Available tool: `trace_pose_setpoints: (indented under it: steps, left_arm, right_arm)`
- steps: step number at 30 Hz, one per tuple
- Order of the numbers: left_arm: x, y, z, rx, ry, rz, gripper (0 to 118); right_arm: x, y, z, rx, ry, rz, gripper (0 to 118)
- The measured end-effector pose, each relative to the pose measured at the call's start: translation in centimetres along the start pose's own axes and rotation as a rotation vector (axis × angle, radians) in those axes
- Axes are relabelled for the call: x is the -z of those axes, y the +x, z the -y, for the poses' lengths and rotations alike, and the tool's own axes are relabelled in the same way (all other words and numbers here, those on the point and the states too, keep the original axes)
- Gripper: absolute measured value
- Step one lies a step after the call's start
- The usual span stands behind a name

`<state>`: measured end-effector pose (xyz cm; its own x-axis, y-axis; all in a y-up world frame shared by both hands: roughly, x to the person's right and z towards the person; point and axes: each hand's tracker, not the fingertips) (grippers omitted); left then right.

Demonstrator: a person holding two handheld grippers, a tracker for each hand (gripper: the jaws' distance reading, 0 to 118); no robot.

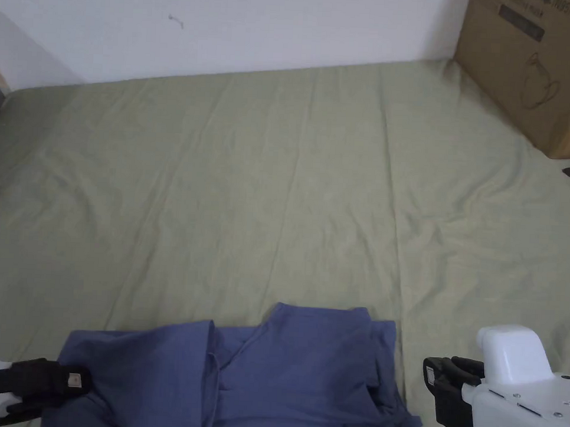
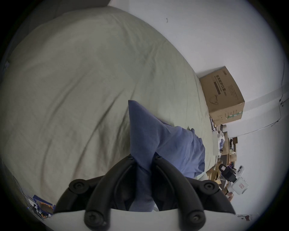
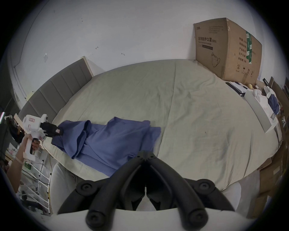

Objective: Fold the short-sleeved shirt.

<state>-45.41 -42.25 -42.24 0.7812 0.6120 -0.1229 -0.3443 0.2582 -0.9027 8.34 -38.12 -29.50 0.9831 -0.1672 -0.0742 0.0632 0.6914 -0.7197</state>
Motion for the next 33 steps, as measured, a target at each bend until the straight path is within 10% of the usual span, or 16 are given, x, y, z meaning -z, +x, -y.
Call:
trace_pose_setpoints:
  steps: [15, 27, 31, 33]
  left_arm:
    - [3.2, 24.4, 5.2, 0.446, -0.011, -0.017, 11]
    - [17.7, 29.3, 8.1, 0.569, -0.328, -0.044, 15]
    - [16.9, 28.5, 8.6, 0.496, -0.344, 0.111, 99]
    - [16.0, 28.6, 8.1, 0.453, -0.332, 0.147, 109]
  right_arm:
    - [-1.1, 1.8, 0.5, 0.006, 0.035, -0.004, 0]
    - [-2.7, 6.6, 3.0, 0.13, 0.021, 0.044, 0]
    - [-2.4, 7.2, 3.4, 0.166, 0.009, 0.05, 0]
    - [-2.2, 7.2, 3.4, 0.168, 0.002, 0.049, 0]
